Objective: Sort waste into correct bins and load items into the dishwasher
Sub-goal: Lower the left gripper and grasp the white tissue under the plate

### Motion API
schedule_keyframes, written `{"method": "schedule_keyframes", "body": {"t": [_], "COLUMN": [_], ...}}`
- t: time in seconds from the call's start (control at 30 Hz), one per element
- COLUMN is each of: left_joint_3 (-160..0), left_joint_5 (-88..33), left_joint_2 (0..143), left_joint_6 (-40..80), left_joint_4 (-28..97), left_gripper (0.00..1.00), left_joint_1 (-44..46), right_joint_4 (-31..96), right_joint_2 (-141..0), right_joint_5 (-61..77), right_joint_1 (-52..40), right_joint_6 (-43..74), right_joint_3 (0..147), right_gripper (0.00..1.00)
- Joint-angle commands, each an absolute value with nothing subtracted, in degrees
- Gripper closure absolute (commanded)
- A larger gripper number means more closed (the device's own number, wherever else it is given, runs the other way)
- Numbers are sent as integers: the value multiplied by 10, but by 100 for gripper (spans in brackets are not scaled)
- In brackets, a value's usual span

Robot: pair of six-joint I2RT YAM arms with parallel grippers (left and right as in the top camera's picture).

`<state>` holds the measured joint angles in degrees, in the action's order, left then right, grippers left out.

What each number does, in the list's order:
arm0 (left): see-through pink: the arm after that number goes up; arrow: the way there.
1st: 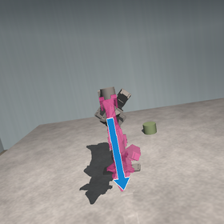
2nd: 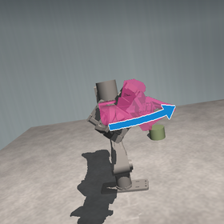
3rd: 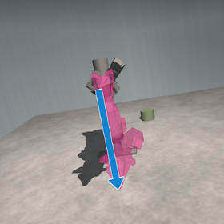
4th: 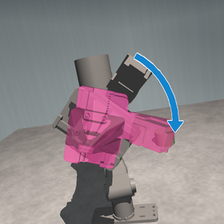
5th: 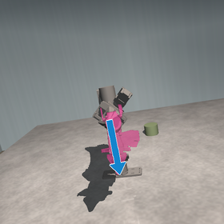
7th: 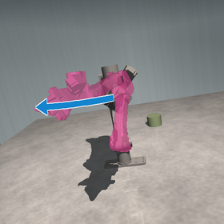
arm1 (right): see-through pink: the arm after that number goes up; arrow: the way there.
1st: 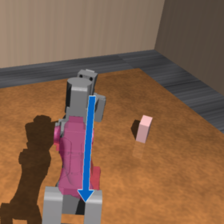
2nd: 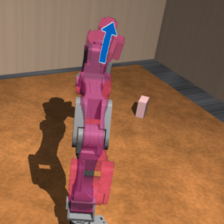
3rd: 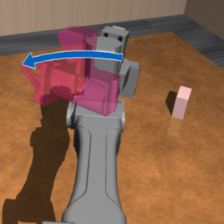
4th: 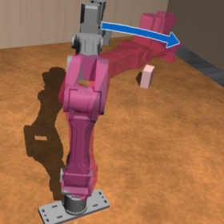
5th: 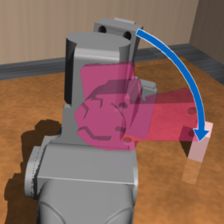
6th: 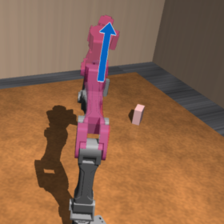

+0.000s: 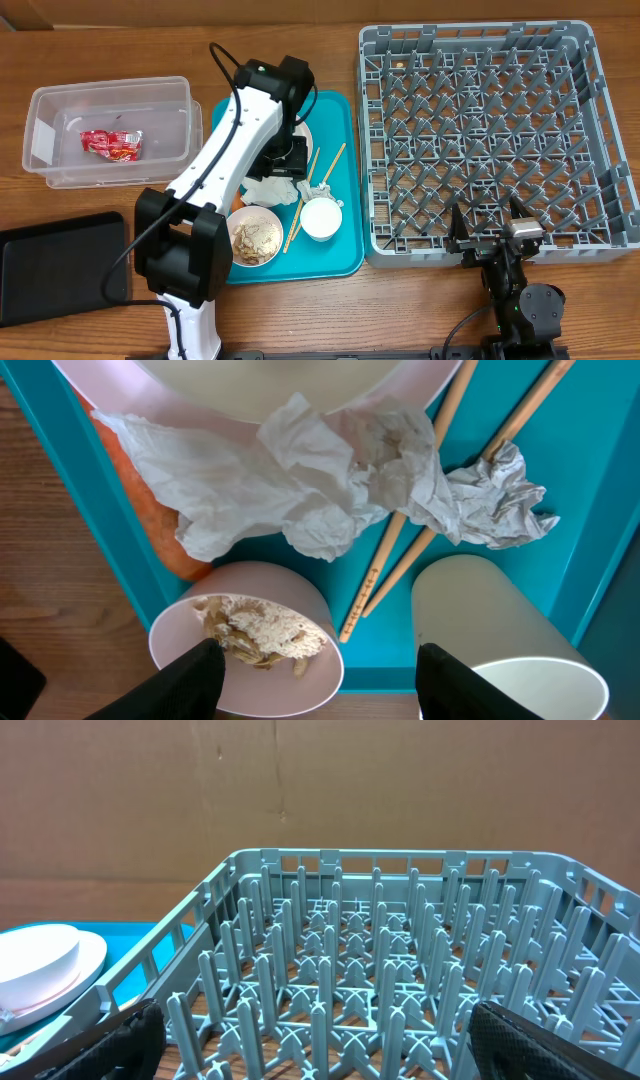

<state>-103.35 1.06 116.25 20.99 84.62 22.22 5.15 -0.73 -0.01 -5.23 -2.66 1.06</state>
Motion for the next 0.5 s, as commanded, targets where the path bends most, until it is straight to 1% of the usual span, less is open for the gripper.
{"method": "schedule_keyframes", "body": {"t": [0.0, 0.2, 0.3, 0.47], "left_joint_3": [-1013, -957, -932, -914], "left_joint_5": [37, 36, 37, 67], "left_joint_2": [1154, 1154, 1154, 1154], "left_joint_6": [234, 234, 233, 241], "left_joint_4": [840, 799, 760, 726], "left_gripper": [36, 36, 37, 37], "left_joint_1": [226, 226, 226, 226], "right_joint_4": [48, 48, 48, 48], "right_joint_2": [-2, -2, -2, -2], "right_joint_5": [1, 1, 1, 1], "right_joint_1": [-50, -50, -50, -50], "right_joint_6": [-29, -29, -29, -29], "right_joint_3": [4, 4, 4, 4], "right_gripper": [0, 0, 0, 0]}}
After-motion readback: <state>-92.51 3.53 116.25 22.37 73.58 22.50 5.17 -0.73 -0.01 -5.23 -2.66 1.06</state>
